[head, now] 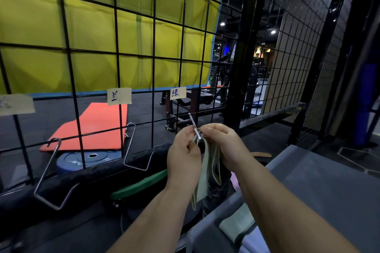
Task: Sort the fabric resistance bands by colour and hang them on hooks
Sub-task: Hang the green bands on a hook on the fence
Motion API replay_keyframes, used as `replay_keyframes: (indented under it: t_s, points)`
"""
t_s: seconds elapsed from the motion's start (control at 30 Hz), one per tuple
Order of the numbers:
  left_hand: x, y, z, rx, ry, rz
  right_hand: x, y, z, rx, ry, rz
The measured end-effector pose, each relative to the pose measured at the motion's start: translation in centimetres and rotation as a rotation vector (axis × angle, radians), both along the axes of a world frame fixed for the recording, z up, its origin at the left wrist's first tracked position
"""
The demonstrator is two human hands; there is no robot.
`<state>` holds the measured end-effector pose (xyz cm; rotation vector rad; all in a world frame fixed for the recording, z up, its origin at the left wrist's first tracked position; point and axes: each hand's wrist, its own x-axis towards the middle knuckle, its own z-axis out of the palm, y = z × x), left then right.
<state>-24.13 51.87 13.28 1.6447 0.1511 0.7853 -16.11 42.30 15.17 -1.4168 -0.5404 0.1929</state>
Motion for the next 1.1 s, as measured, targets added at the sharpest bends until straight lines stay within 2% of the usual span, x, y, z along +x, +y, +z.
replay_keyframes:
  t_s: [0.2,0.37,0.47,0.6,0.67,0.9,1.1]
  points:
    - [0.4,0.0,-0.4,-0.215,-0.059,-0.126,-0.4,0.0,-0.1,0.071,0.078,0.036]
    - [0.6,0.1,-0.6,-0.246,-0.101,-0.110,-0.8,-0.5,-0.3,0.013,0.019,0.041]
    - [0.6,0.0,-0.8,-0.229,-0.114,-0.100,-0.8,-0.4,-0.7,-0.041,-0.092,-0.053]
    - [0.6,-0.1,-0.8,-0.229,-0.118,-0.126,-0.7,-0.6,-0.9,-0.252,-0.386,-0.237]
    - [0.7,-0.1,-0.9,-0.235,-0.122,-0.131,-0.8,-0.7,-0.7,-0.313,-0.430,-0.251]
    - [0.4,-0.2,-0.9,-0.236,-0.168,-0.205,-0.9,-1.2,-0.5,-0.334,-0.329,-0.166]
    - [0.7,-0.1,-1.3,-0.213,-0.154,-0.176,-0.6,-1.1,-0.5,-0.295,-0.141,-0.093]
